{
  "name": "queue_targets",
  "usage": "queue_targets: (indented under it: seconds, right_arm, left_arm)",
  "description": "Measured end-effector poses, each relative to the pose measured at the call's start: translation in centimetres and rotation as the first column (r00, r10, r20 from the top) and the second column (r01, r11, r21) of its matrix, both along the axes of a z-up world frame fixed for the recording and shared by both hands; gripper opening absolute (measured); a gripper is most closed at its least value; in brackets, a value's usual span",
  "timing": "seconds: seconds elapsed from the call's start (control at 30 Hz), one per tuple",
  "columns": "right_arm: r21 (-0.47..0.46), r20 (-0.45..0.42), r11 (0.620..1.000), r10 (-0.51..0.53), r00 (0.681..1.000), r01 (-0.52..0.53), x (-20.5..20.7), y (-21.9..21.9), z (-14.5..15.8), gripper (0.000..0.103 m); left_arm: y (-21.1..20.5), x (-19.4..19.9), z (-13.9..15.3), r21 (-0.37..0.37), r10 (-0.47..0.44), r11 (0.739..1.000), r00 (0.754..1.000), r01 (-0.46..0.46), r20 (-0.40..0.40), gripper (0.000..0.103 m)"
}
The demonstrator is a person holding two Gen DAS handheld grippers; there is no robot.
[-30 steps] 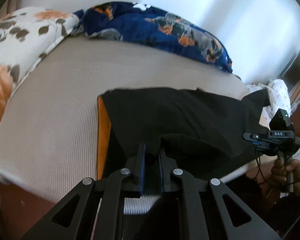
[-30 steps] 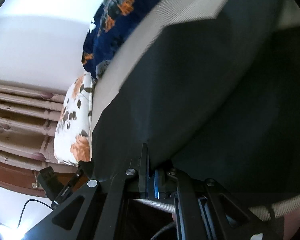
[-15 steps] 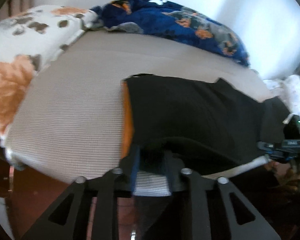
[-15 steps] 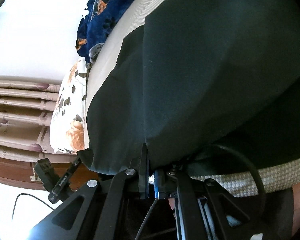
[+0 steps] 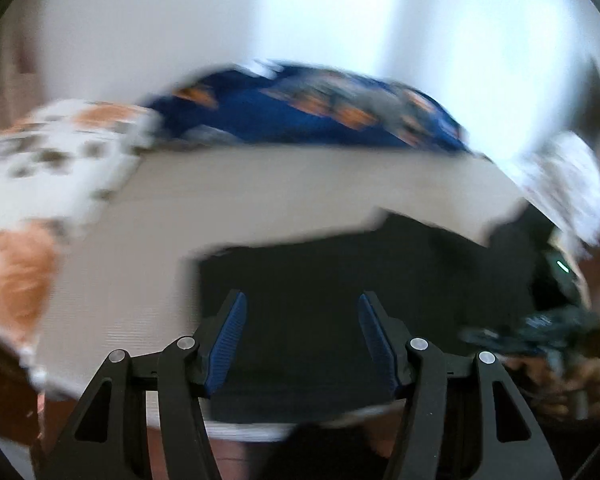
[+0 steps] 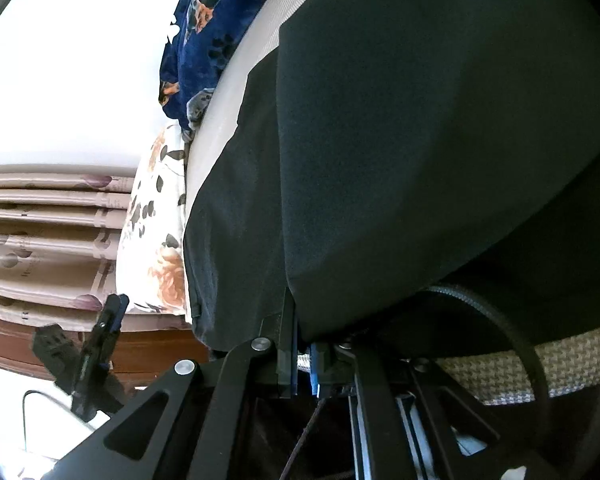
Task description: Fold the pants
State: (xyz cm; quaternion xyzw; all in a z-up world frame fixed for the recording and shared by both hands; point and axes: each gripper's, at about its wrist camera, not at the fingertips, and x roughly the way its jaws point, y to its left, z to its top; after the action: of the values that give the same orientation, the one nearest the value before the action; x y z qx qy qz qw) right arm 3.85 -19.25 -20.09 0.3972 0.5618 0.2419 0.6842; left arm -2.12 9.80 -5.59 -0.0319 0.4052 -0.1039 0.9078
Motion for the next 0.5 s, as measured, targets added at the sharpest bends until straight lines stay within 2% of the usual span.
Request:
queue_targets:
  seconds: [0.07, 0.13, 0.23, 0.3, 0.37, 0.43, 0.5]
  right_arm:
    - [0.016, 0.001, 1.000, -0.003, 1.000, 0.003, 0.0, -0.2, 0.0, 0.008]
    - [0.040, -0.002, 0.999, -0.008, 1.000, 0.008, -0.1, -0.6, 0.0, 0.008]
    - [0.106, 0.008, 0.994, -0.039, 0.999, 0.038, -0.2, -2.5, 0.3, 0.012]
    - [0.140, 0.041, 0.987, -0.084, 0.996, 0.077, -0.1, -4.8, 0.9, 0.015]
    - [0.137, 0.092, 0.982, -0.144, 0.985, 0.130, 0.2, -7.9, 1.6, 0.020]
    - [0.121, 0.140, 0.973, -0.210, 0.968, 0.194, 0.8, -11.5, 2.1, 0.022]
    - [0.104, 0.183, 0.954, -0.298, 0.937, 0.283, 1.5, -16.0, 2.4, 0.022]
  left_arm:
    - [-3.3, 1.5, -2.8, -0.005, -0.083, 0.997, 0.993, 0.082, -0.086, 0.059]
    - [-5.2, 2.4, -5.1, -0.002, -0.126, 0.992, 0.982, 0.127, -0.139, 0.059]
    - [-5.6, 3.4, -8.4, 0.016, -0.106, 0.993, 0.969, 0.113, -0.224, 0.059]
    - [-5.1, 3.4, -8.8, -0.014, -0.097, 0.995, 0.973, 0.096, -0.210, 0.059]
    - [-5.3, 3.4, -8.8, 0.003, -0.097, 0.995, 0.972, 0.100, -0.213, 0.059]
    - [-5.7, 3.3, -8.8, 0.018, -0.095, 0.995, 0.973, 0.101, -0.211, 0.059]
    - [-6.1, 3.5, -8.8, 0.027, -0.093, 0.995, 0.973, 0.101, -0.212, 0.059]
